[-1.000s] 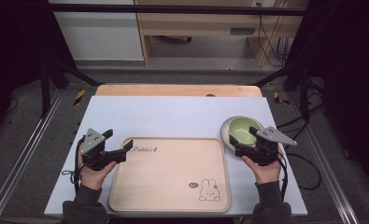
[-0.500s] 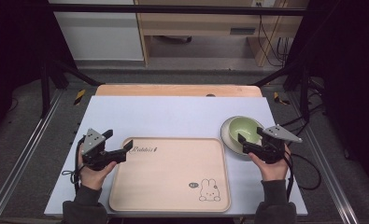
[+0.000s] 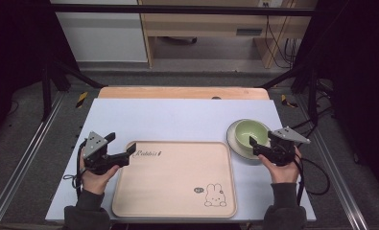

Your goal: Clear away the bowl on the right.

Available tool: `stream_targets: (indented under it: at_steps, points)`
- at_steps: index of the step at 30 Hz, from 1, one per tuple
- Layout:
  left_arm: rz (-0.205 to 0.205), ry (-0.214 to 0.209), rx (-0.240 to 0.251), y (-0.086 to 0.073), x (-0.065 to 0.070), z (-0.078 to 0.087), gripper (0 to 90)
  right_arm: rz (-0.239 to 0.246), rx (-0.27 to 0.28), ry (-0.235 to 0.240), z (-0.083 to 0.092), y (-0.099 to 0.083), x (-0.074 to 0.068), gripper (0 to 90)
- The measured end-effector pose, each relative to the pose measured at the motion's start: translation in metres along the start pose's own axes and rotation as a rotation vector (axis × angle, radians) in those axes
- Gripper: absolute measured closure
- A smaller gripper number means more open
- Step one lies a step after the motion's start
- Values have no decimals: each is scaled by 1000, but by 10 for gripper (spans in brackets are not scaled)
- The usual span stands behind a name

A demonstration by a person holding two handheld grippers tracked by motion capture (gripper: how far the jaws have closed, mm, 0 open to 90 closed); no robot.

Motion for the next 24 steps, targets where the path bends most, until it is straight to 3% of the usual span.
stream_targets:
  at_steps: [24]
  points:
    - [-8,2,-7,-2,1,-1,141,-15,-48,-77,-16,-3,24,281]
Point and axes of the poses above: each handheld gripper's, and its own axes: z roughly backward along the jaws, y roughly out of its top, x roughly to its right, the point moved 5 cm from there along -z, roughly forward along the jaws, and after that the axes turned 9 degrees about x, right-handed, at the moved point
